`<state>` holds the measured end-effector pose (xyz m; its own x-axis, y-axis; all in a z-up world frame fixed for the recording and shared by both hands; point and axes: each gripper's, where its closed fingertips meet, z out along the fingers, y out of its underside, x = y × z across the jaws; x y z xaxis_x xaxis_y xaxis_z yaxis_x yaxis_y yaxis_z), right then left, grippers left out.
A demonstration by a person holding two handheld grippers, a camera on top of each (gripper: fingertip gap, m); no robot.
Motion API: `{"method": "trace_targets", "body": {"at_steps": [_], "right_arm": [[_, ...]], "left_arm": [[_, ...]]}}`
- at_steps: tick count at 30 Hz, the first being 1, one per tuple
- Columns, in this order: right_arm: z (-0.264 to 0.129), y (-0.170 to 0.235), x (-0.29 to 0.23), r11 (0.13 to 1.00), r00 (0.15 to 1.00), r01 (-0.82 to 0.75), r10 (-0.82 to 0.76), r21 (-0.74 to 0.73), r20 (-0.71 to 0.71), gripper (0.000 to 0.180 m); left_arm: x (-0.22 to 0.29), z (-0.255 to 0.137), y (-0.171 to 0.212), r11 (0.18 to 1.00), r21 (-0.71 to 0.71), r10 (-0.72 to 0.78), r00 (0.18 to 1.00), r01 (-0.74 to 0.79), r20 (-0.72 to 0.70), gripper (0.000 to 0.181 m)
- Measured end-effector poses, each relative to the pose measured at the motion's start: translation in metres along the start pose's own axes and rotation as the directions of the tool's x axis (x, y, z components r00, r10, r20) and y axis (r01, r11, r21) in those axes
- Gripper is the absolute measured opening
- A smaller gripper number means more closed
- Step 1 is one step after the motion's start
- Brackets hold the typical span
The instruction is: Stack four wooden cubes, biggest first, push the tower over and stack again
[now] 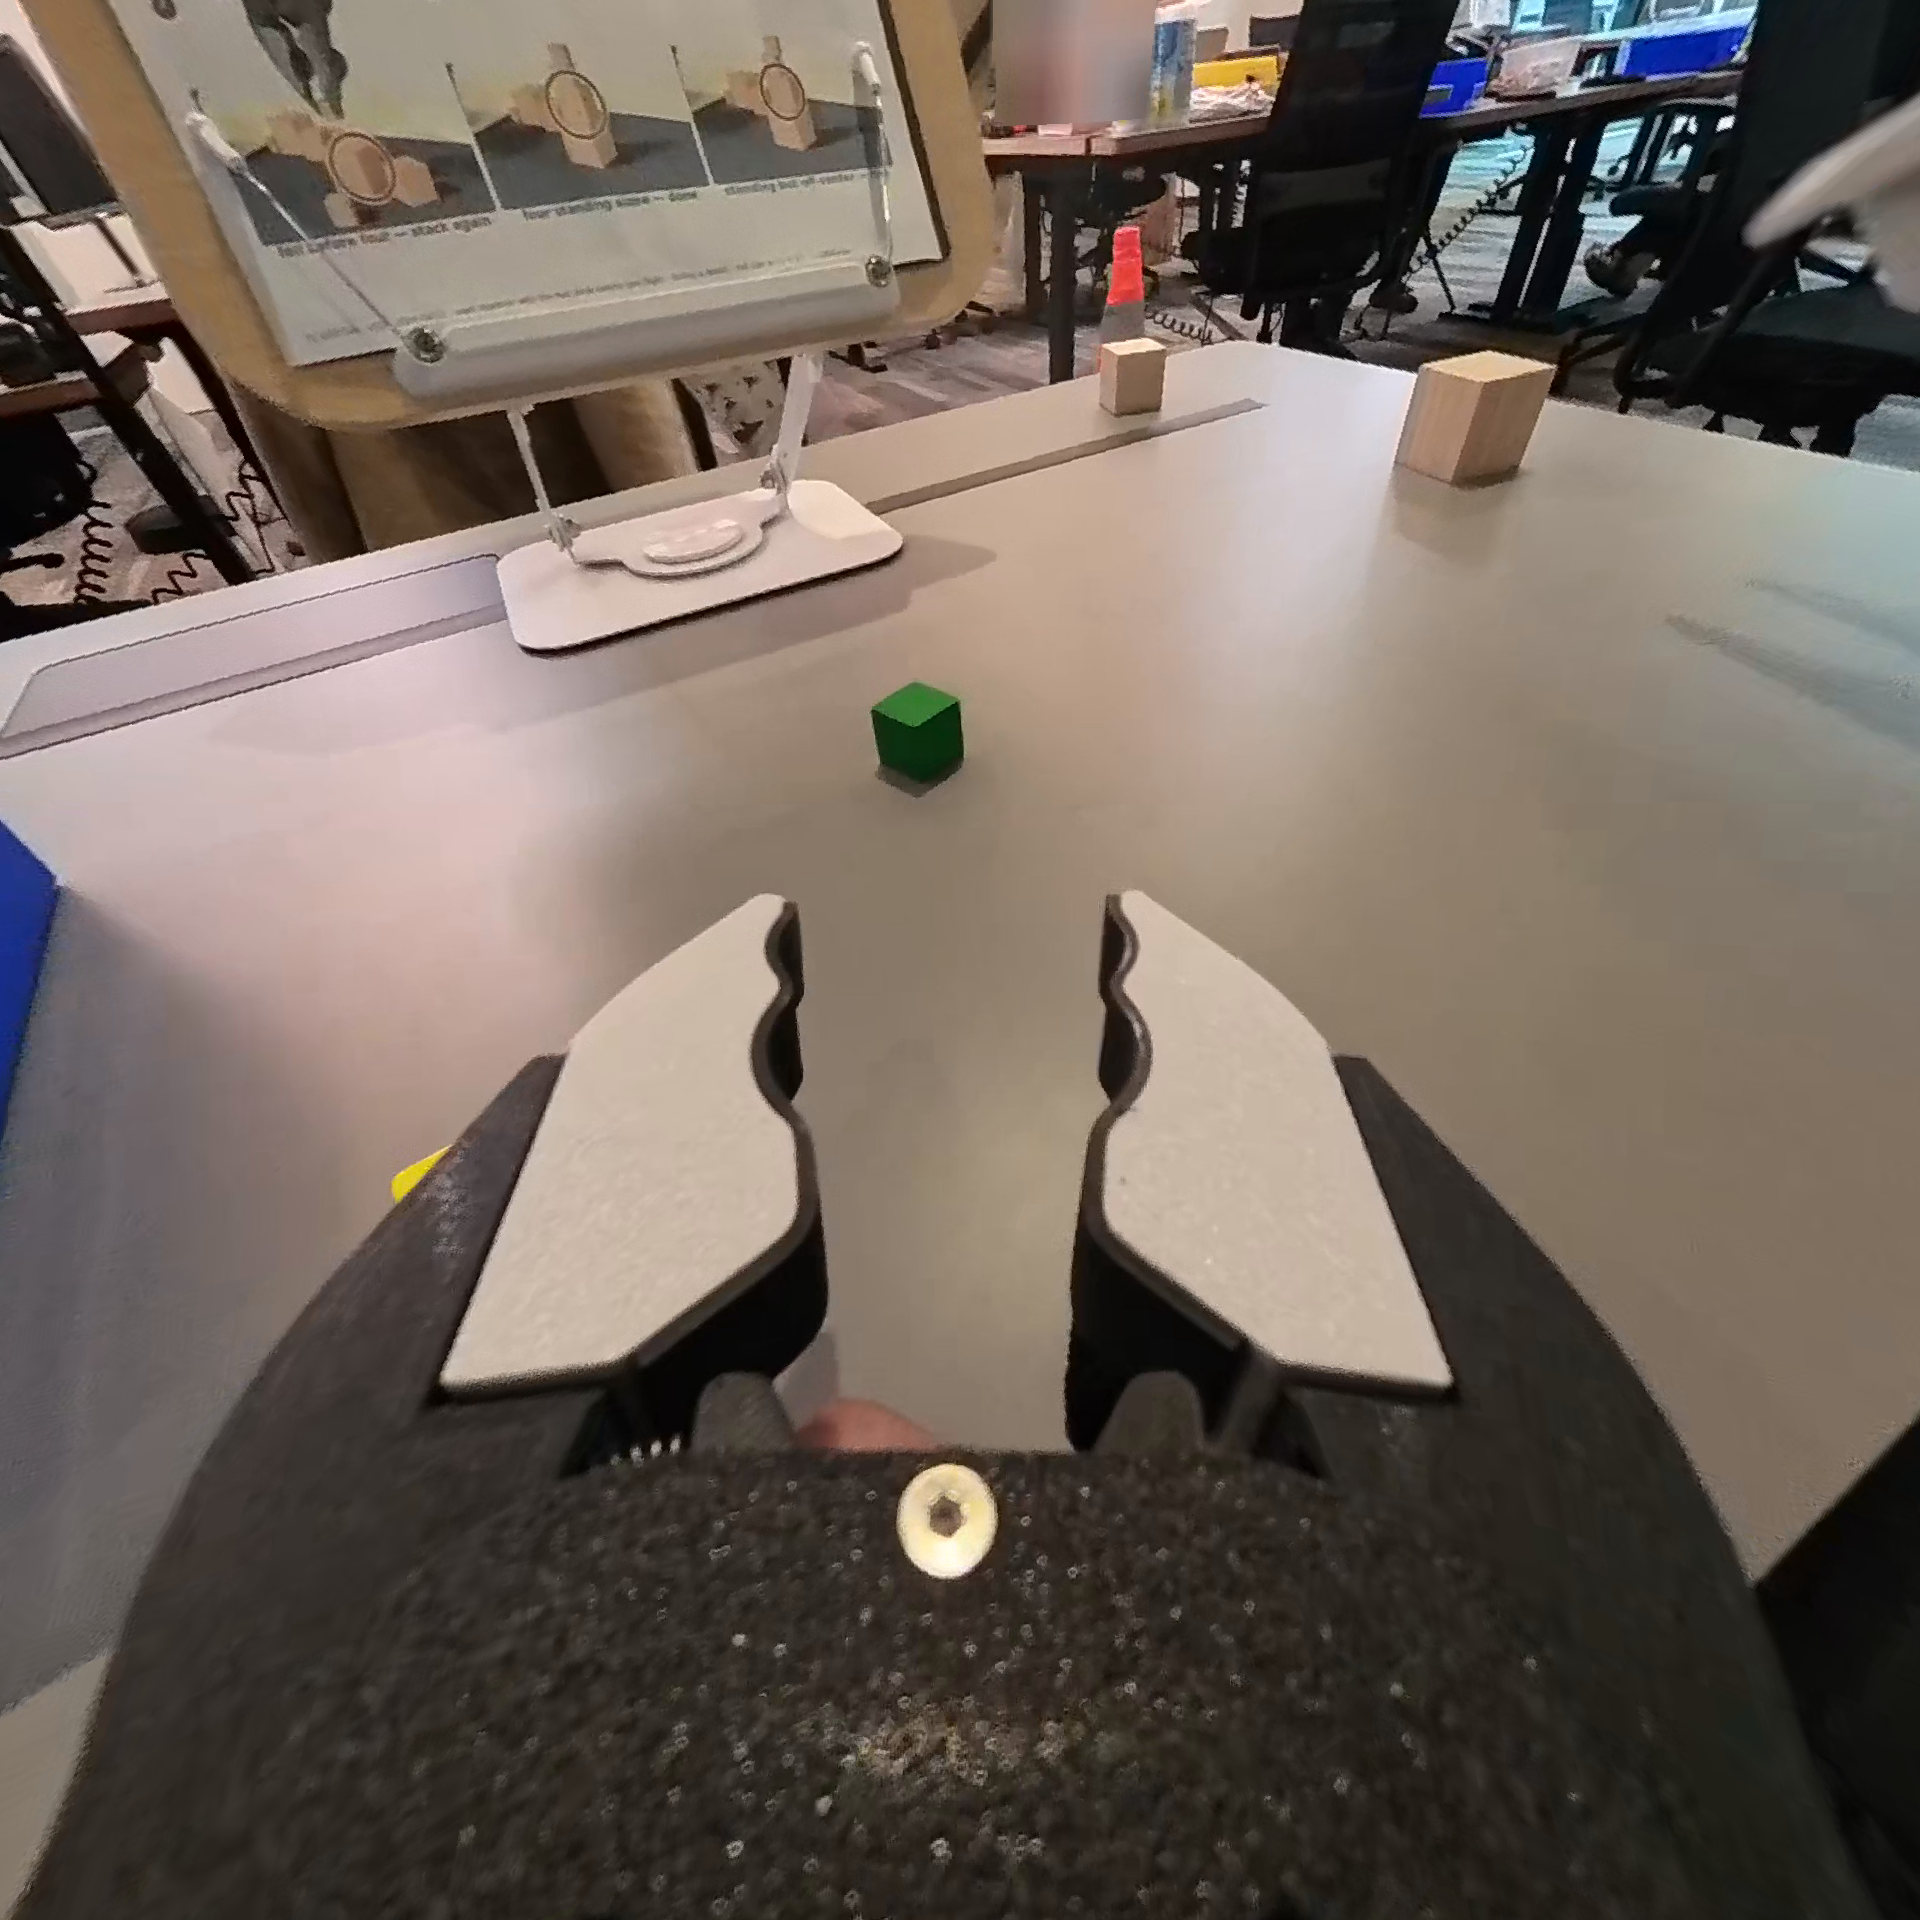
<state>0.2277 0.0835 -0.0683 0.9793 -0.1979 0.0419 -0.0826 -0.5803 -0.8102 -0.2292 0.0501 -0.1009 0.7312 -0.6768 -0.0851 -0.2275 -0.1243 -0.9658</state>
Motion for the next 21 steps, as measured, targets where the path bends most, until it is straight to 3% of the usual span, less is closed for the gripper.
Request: {"method": "trace_targets", "body": {"at_steps": [3, 6, 10, 12, 17, 21], "right_arm": [[0.06, -0.021, 0.017, 0.971, 0.998, -0.055, 0.061, -0.234, 0.019, 0.059], [0.105, -0.026, 0.03, 0.926, 0.997, -0.079, 0.076, -0.37, -0.023, 0.059], [0.136, -0.006, 0.049, 0.851, 0.992, -0.104, 0.048, -0.515, -0.121, 0.062], [0.145, 0.01, 0.044, 0.816, 0.993, -0.108, 0.062, -0.568, -0.099, 0.064], [0.152, 0.009, 0.045, 0.844, 0.996, -0.009, -0.039, -0.536, -0.079, 0.06], [0.132, -0.045, -0.004, 0.896, 0.969, 0.246, -0.24, -0.37, 0.063, 0.06]], "left_arm": [[0.003, 0.003, 0.003, 1.0, -0.013, 0.012, 1.0, -0.012, -0.012, 0.055], [0.004, 0.004, 0.009, 0.999, -0.043, 0.021, 1.0, -0.022, -0.013, 0.055], [0.001, -0.004, 0.015, 0.998, -0.059, 0.027, 1.0, -0.028, -0.008, 0.056], [-0.004, -0.011, 0.016, 0.999, -0.051, 0.018, 1.0, -0.018, -0.001, 0.056], [-0.014, -0.025, 0.019, 0.998, -0.049, -0.027, 1.0, 0.027, 0.005, 0.056], [-0.023, -0.037, 0.014, 0.999, -0.026, -0.029, 0.999, 0.03, 0.035, 0.055]]}}
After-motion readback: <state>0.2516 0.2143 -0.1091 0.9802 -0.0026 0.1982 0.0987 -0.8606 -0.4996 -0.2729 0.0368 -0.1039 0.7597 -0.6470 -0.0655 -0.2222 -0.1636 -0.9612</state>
